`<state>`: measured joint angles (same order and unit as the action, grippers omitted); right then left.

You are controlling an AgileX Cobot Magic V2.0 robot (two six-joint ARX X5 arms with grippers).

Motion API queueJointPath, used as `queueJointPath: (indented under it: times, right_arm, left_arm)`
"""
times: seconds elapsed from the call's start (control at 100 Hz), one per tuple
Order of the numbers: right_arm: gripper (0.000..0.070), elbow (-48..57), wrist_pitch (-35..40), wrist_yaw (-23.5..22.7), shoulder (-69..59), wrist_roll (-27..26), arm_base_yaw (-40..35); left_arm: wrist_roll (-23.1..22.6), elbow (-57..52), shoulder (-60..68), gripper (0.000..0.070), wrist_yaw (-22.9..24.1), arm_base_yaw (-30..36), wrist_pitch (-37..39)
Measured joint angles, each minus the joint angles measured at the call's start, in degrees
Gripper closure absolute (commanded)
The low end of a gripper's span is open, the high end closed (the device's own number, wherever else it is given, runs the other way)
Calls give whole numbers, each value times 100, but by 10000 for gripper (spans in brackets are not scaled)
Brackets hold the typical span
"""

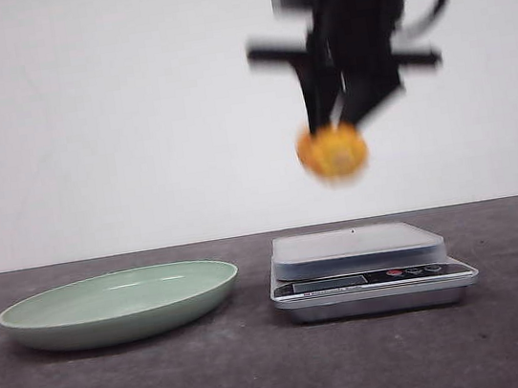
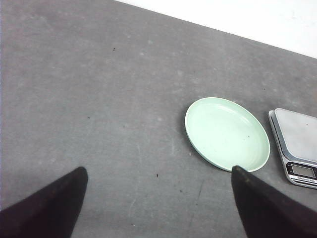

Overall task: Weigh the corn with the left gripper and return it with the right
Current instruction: 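Lift the corn with the right gripper and carry it over the plate, then lower the corn onto the plate, open the right gripper, withdraw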

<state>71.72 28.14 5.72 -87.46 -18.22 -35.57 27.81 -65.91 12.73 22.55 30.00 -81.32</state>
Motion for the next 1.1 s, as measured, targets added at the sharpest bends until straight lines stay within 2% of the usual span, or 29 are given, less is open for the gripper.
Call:
queueJointPath:
  times: [0.14,0.37,0.67,1.0,1.05,1.1]
  right_arm:
    - [700,831,273,-120,286,153,-330]
    - [700,1512,103,-122,-188,173,-973]
    - [700,1681,-70,-155,-1676,9,-1471]
    - [700,1683,-485,-273,-2662,-446,-1543]
    - [667,1683,-483,-273,-2756,-474,-1543]
    - [570,1683,-481,-273,-2841,-483,-1539]
  left_arm:
    - [0,0,0,143,0,0,0]
    - [0,0,0,143,0,0,0]
    - [0,0,0,143,0,0,0]
    - [2,0,0,143,0,2,0]
    - [0,0,0,143,0,0,0]
    - [2,0,0,143,-2,0,0]
